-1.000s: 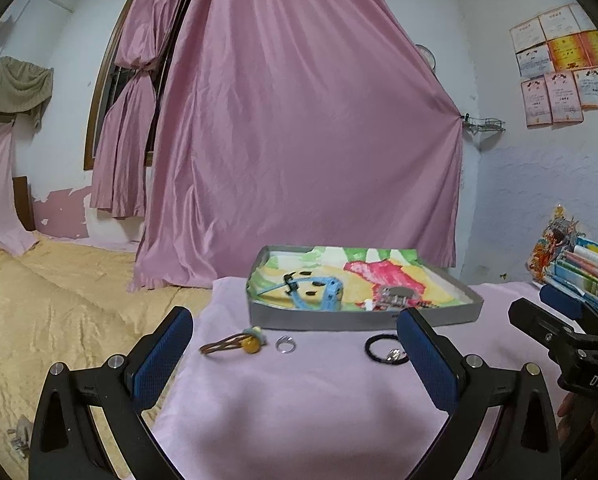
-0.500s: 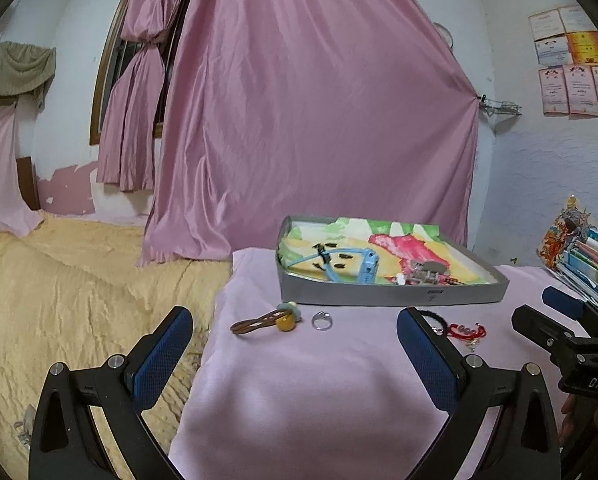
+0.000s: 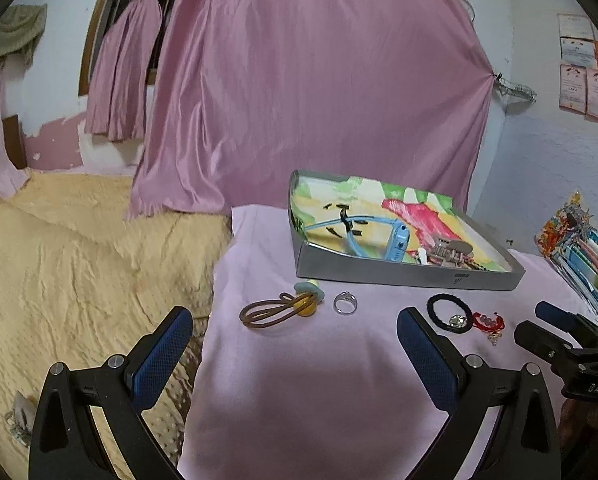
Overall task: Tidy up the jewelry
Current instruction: 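Lower the left tool onto the brown hair tie with yellow bead and close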
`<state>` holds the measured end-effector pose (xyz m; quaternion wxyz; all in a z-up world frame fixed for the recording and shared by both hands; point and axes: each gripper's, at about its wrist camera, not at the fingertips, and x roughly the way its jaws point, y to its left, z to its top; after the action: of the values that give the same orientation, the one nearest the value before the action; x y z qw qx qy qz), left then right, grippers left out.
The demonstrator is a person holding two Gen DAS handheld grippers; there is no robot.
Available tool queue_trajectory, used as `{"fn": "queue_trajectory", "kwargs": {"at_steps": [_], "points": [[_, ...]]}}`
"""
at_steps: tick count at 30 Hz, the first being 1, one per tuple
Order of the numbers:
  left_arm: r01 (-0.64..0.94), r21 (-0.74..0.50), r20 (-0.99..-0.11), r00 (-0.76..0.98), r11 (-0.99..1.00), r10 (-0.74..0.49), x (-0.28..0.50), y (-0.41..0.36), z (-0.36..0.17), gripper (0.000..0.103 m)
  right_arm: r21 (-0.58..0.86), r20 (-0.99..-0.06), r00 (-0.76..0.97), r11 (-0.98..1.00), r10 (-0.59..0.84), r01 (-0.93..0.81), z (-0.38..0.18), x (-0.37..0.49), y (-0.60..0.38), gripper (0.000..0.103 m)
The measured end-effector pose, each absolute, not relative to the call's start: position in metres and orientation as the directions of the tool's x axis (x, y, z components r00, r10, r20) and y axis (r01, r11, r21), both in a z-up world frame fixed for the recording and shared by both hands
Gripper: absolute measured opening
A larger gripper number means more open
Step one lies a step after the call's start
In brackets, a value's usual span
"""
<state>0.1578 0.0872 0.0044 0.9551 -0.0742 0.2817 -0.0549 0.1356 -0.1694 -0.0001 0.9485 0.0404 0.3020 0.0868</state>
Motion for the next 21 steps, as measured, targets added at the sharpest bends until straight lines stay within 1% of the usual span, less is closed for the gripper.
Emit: {"fn": "queue_trajectory", "kwargs": {"at_steps": [3,6,8,9,10,11,12,13,14,15,16,17,18,20,21], "points": [[0.076,-0.165,-0.56,0.814,0.983,-0.156,0.166,0.087,0.003,0.102,0.156,-0.588,0.783,0.978,0.203,-0.136,-0.005,0.14,-0.17,0.099],[0.09,-0.191,-0.592,0.784,0.977,-0.188,0.177,0.086,-0.001,0.102,0.173,-0.615,0.76,0.976,0.21,-0.129,-0.011,0.145,-0.17,0.099],[0.086,-0.195,-0.595,0.782,0.977,-0.187,0.181,0.085,-0.001,0.102,0.187,-0.632,0.744,0.974,0.219,-0.128,-0.016,0.148,-0.17,0.091],[0.084,-0.193,-0.595,0.782,0.978,-0.185,0.182,0.084,-0.001,0.101,0.189,-0.638,0.738,0.974,0.22,-0.126,-0.017,0.15,-0.17,0.079],[0.086,-0.192,-0.602,0.776,0.978,-0.187,0.184,0.083,-0.001,0.097,0.19,-0.647,0.731,0.974,0.218,-0.122,-0.018,0.152,-0.169,0.07],[0.095,-0.195,-0.612,0.766,0.976,-0.196,0.187,0.08,-0.002,0.094,0.192,-0.659,0.72,0.974,0.217,-0.117,-0.021,0.154,-0.169,0.065],[0.098,-0.193,-0.622,0.757,0.976,-0.199,0.189,0.079,-0.003,0.088,0.194,-0.667,0.713,0.974,0.218,-0.117,-0.022,0.155,-0.169,0.062],[0.097,-0.183,-0.642,0.742,0.978,-0.193,0.193,0.075,-0.005,0.084,0.193,-0.673,0.707,0.974,0.218,-0.117,-0.023,0.157,-0.168,0.057],[0.096,-0.176,-0.657,0.729,0.98,-0.19,0.196,0.074,-0.006,0.081,0.191,-0.678,0.702,0.974,0.218,-0.118,-0.024,0.158,-0.167,0.053],[0.096,-0.176,-0.666,0.721,0.98,-0.19,0.197,0.073,-0.008,0.075,0.193,-0.685,0.694,0.974,0.221,-0.12,-0.025,0.16,-0.166,0.051],[0.097,-0.18,-0.677,0.71,0.979,-0.195,0.2,0.072,-0.009,0.072,0.195,-0.688,0.69,0.973,0.224,-0.12,-0.026,0.16,-0.166,0.046],[0.097,-0.189,-0.687,0.698,0.977,-0.202,0.203,0.071,-0.011,0.072,0.199,-0.692,0.686,0.972,0.227,-0.121,-0.027,0.161,-0.166,0.042],[0.097,-0.199,-0.696,0.687,0.975,-0.21,0.205,0.071,-0.012,0.071,0.202,-0.694,0.682,0.972,0.229,-0.121,-0.027,0.161,-0.166,0.041],[0.095,-0.217,-0.706,0.672,0.971,-0.224,0.21,0.072,-0.013,0.071,0.206,-0.7,0.674,0.971,0.235,-0.124,-0.028,0.162,-0.165,0.033],[0.093,-0.221,-0.709,0.668,0.971,-0.226,0.211,0.072,-0.013,0.07,0.206,-0.703,0.671,0.97,0.236,-0.126,-0.029,0.162,-0.165,0.031]]}}
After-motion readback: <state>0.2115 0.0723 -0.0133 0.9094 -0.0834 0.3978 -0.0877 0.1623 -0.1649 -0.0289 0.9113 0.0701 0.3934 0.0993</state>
